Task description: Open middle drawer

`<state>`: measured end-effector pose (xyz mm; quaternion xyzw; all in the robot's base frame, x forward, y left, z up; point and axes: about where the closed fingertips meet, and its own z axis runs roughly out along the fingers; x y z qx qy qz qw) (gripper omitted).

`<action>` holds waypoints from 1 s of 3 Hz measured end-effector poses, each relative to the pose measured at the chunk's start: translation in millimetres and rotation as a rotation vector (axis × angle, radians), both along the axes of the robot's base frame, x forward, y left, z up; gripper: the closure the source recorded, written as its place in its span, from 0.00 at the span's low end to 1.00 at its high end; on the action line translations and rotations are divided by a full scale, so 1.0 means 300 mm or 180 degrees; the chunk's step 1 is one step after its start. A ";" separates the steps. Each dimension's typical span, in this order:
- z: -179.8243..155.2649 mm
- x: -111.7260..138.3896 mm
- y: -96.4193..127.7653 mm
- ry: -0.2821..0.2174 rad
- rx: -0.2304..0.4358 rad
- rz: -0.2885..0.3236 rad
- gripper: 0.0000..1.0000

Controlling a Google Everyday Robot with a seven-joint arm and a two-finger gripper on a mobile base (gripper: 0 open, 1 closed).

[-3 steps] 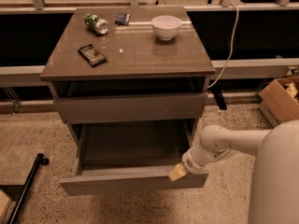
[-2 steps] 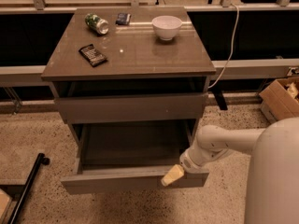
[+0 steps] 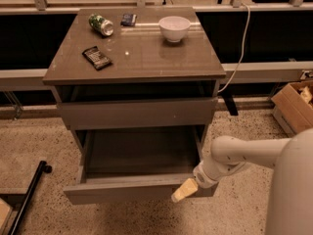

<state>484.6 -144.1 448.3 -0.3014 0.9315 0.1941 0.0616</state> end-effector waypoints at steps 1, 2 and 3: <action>0.005 -0.043 -0.018 0.0046 -0.0024 -0.0047 0.00; 0.001 -0.130 -0.051 0.0169 -0.0033 -0.0172 0.00; 0.001 -0.130 -0.051 0.0169 -0.0033 -0.0172 0.00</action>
Offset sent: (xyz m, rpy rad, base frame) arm -0.1260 -0.0522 -0.0003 -0.0199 0.1658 -0.1782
